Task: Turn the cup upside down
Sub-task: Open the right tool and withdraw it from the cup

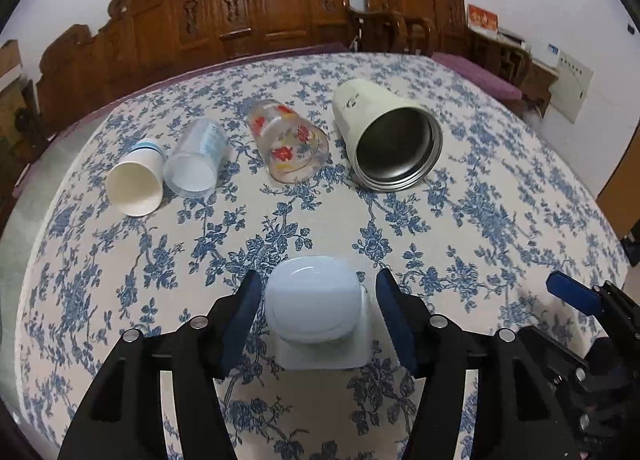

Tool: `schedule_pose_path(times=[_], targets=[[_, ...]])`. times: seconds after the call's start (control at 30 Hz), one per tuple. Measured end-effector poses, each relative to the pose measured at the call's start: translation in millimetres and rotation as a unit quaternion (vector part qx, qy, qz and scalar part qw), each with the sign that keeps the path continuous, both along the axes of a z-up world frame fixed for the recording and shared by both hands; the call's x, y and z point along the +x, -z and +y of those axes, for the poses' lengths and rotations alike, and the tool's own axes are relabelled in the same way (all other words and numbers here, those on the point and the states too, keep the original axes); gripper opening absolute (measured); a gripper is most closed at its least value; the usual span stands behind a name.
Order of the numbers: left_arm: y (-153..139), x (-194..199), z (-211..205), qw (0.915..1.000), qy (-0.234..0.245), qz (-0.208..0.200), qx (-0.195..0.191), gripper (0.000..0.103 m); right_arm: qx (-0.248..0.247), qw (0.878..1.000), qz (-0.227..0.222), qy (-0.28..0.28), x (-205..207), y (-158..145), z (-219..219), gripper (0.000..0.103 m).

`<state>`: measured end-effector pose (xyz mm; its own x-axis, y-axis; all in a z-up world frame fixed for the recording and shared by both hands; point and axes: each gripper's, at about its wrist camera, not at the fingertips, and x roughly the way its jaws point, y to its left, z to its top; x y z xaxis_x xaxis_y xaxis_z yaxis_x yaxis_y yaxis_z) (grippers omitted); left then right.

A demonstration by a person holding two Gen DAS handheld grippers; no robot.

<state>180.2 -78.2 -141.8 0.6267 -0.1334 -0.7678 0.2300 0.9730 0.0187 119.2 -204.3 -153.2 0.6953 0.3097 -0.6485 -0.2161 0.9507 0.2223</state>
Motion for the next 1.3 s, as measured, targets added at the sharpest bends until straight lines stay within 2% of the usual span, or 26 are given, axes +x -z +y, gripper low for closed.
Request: schedule_pose_path(times=[0.2,0.37,0.4,0.43,0.5,0.7,1.07,1.3], targets=[[-15,-25,8,0.9998,0.0,-0.019,-0.007,0.066,-0.009,1.0,-0.01,0.003,-6,-10,3,0.074],[-36,-47,23,0.9989,-0.008,-0.044,-0.015,0.083,-0.014,1.0,-0.02,0.005,-13,-25,7,0.074],[-39,-51,26,0.9987,-0.012,-0.045,-0.018,0.094,-0.014,1.0,-0.02,0.006,-14,-27,7,0.074],[-42,-55,30,0.9984,-0.023,-0.048,-0.018,0.095,-0.011,1.0,-0.019,0.007,-17,-30,6,0.074],[-46,-60,34,0.9982,-0.028,-0.049,-0.019,0.095,-0.011,1.0,-0.019,0.014,-23,-34,6,0.085],[-57,-80,49,0.9971,-0.05,-0.052,-0.025,0.095,-0.004,1.0,-0.021,0.02,-39,-50,8,0.1],[-68,-124,71,0.9953,-0.069,-0.064,-0.022,0.095,-0.017,1.0,-0.016,0.017,-60,-67,21,0.1],[-96,-153,78,0.9915,-0.077,-0.1,-0.031,0.095,-0.024,0.998,-0.05,0.017,-77,-90,24,0.1]])
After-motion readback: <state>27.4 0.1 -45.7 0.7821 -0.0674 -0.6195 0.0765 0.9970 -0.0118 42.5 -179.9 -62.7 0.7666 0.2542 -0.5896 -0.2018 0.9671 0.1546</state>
